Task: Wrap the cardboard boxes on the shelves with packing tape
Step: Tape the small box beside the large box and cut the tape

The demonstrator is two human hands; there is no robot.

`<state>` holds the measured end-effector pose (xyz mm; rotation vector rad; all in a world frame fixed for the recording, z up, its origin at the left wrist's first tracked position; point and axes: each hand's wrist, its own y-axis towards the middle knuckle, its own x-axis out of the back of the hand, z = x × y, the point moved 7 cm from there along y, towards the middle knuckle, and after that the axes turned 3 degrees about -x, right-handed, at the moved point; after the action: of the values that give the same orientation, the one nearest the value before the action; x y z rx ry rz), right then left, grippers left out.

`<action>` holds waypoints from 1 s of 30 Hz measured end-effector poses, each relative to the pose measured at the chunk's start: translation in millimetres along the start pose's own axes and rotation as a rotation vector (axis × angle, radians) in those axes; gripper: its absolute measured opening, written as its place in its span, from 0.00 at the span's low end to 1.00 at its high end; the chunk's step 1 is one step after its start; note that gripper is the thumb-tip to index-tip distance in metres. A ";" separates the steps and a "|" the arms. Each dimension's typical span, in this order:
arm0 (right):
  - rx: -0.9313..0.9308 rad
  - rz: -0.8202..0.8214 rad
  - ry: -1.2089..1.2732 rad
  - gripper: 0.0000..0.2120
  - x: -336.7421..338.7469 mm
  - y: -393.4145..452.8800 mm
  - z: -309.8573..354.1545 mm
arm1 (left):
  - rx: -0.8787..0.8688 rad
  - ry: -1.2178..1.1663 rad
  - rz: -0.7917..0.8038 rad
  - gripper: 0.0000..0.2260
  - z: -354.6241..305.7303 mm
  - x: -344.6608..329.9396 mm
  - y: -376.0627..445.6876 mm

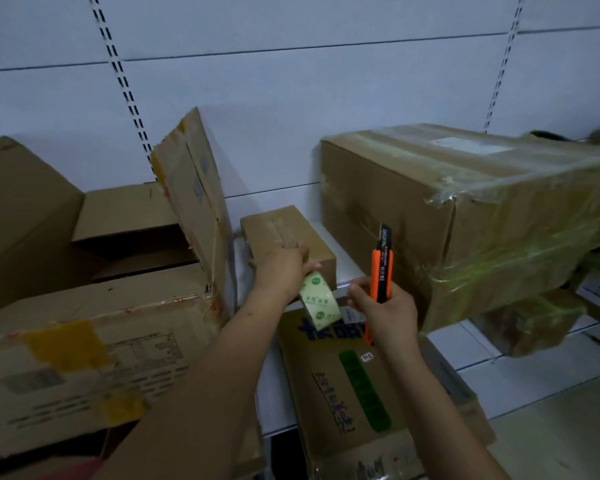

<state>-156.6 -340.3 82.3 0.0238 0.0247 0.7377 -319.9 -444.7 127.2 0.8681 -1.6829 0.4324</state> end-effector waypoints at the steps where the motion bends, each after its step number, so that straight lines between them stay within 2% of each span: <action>1: -0.005 0.015 -0.008 0.04 1.0 0.0 0.8 | 0.030 -0.029 0.017 0.17 3.4 -2.2 5.2; 5: -0.046 0.077 0.018 0.04 4.1 -0.6 2.0 | 0.129 -0.130 0.060 0.24 12.2 -3.7 17.4; 8: -0.033 0.121 -0.027 0.04 4.3 1.7 8.0 | 0.184 -0.427 0.000 0.29 17.2 -1.3 16.8; 10: -0.029 0.145 -0.058 0.04 3.1 7.0 14.5 | 0.206 -0.611 -0.182 0.28 17.3 11.1 7.7; 14: 0.014 0.200 -0.080 0.06 -7.5 25.2 33.8 | 0.299 -0.721 -0.647 0.12 4.5 24.0 -53.7; 16: 0.026 0.217 -0.085 0.06 -16.3 34.8 40.9 | 0.362 -0.798 -0.737 0.08 -3.2 3.8 -86.2; 21: 0.054 0.246 -0.175 0.13 -36.3 58.4 49.1 | 0.605 -1.055 -0.649 0.09 2.9 -44.6 -103.2; 24: 0.128 0.273 -0.405 0.17 -49.9 74.6 55.0 | 0.666 -1.161 -0.535 0.12 2.7 -47.7 -82.7; 27: 0.246 0.300 -0.600 0.17 -70.9 90.0 68.8 | 0.726 -1.261 -0.464 0.24 0.3 -49.5 -63.6; 30: 0.305 0.373 -0.727 0.12 -95.9 103.5 74.0 | 0.729 -1.252 -0.478 0.22 -4.1 -49.0 -55.4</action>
<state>-294.8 -329.2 160.8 0.5992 -0.5747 1.0559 -272.0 -462.8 73.7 2.3582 -2.3059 0.1245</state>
